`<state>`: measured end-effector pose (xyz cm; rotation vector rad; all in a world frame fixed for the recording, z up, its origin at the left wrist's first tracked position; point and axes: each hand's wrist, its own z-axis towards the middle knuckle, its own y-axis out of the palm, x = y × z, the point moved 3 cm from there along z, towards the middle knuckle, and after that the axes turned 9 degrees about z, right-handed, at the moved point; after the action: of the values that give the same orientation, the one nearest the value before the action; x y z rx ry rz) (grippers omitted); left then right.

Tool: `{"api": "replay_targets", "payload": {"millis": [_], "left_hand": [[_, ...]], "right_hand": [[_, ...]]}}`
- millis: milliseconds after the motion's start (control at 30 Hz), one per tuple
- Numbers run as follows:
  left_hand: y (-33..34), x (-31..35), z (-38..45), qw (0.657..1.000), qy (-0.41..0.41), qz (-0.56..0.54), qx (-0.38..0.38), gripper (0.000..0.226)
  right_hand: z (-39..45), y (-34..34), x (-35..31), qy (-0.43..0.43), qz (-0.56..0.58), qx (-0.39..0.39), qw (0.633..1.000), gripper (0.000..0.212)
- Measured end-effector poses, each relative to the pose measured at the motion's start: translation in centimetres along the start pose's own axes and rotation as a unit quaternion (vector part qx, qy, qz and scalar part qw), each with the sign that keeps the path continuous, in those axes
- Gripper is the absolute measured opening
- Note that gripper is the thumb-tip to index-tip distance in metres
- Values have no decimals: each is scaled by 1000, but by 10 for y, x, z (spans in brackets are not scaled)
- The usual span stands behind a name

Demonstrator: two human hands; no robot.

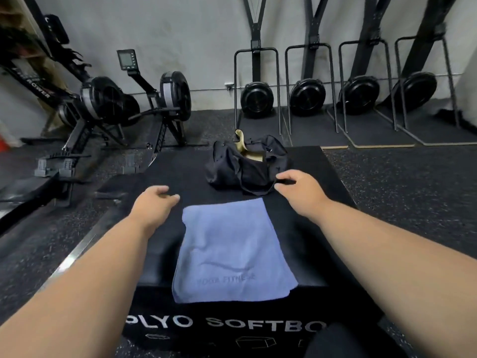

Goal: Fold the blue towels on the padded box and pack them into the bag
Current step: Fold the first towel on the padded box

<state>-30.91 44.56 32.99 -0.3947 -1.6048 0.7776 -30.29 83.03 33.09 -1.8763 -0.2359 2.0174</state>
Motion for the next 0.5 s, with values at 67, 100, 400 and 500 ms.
{"api": "replay_targets", "payload": {"millis": [67,100,400,500], "left_hand": [[15,-39,-28,999,-20,31,-38,24],[22,-61,-44,998,-30,42,-44,19],[69,-166,-141,990,-137,-32,-32,36],[76,-162,-147,988,-148,-43,-33,31]], "right_hand": [[-31,12,32,24,-15,-16,999,15],[-50,17,49,41,-30,-21,998,10],[-143,40,108,101,-151,-42,982,26],[-145,44,109,103,-157,-47,981,27]]}}
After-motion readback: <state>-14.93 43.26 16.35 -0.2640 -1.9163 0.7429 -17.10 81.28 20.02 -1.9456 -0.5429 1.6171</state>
